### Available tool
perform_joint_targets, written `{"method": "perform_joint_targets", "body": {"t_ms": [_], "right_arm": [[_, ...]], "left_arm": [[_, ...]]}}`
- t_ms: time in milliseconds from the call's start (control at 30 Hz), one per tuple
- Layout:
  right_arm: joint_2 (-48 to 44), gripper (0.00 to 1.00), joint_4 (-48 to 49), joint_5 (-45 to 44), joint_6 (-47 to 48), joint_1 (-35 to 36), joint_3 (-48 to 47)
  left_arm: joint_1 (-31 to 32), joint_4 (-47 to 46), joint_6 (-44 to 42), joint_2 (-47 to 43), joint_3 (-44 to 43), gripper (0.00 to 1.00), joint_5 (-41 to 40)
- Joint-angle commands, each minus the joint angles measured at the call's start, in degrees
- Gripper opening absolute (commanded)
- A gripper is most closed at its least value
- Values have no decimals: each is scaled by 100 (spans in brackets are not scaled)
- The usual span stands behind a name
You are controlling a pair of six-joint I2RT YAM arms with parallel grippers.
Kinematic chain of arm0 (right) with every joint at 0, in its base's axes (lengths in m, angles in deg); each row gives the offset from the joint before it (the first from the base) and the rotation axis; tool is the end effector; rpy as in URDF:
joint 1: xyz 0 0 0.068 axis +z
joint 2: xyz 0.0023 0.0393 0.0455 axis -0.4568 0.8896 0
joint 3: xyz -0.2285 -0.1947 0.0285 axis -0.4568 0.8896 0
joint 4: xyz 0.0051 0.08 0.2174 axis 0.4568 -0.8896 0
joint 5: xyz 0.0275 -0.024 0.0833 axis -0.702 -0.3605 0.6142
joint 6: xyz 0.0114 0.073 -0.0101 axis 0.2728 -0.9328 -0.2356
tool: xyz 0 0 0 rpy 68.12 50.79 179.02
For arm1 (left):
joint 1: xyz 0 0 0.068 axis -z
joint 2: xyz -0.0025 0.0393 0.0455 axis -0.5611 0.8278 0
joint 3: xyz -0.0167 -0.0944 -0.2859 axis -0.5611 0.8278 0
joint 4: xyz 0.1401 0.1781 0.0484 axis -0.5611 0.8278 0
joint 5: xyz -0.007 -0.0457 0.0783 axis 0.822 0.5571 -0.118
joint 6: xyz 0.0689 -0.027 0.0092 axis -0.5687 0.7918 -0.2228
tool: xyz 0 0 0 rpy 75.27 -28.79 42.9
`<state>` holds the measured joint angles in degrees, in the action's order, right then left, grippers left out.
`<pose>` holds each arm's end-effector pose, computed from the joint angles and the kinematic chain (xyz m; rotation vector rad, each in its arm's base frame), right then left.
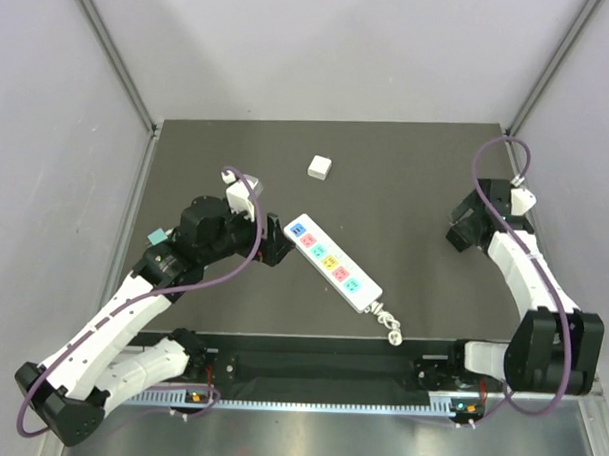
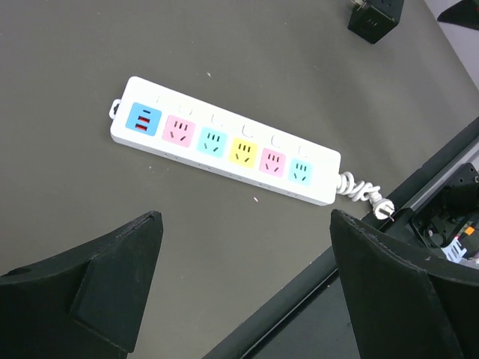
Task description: Insert the plug
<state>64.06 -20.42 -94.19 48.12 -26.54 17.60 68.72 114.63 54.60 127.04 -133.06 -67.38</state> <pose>0.2241 -0.0205 0.2784 0.9459 2.1698 -0.1245 0.1293 -0.1018 0.3515 0.4104 2.0486 -0.7427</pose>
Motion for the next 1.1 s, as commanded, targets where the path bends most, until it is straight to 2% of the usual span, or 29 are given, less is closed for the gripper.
{"method": "perform_joint_targets", "body": {"t_ms": [0, 200, 467, 733, 833, 867, 967, 1067], "right_arm": [[428, 98, 129, 363, -211, -458, -287], [1201, 95, 208, 486, -203, -776, -656], [1527, 94, 1051, 951, 0, -917, -499], [2002, 89, 1069, 996, 254, -917, -613], [2020, 79, 1192, 1013, 395, -917, -569], [1959, 72, 1228, 1127, 430, -917, -552], [1714, 61, 1403, 1495, 588, -908, -385], [1380, 54, 1518, 1978, 790, -742, -174]], "left_arm": [[4, -140, -29, -115, 54, 97, -121], [4, -96, -11, -28, 28, 97, -332], [4, -70, 6, 96, 11, 95, -350], [4, -105, 33, 61, 45, 95, -420], [13, -131, -29, 61, 72, 94, -516], [4, -114, -29, 78, 72, 93, -569], [-5, -61, 32, 96, 81, 91, -780], [-5, -70, 208, 174, 81, 91, -720]]}}
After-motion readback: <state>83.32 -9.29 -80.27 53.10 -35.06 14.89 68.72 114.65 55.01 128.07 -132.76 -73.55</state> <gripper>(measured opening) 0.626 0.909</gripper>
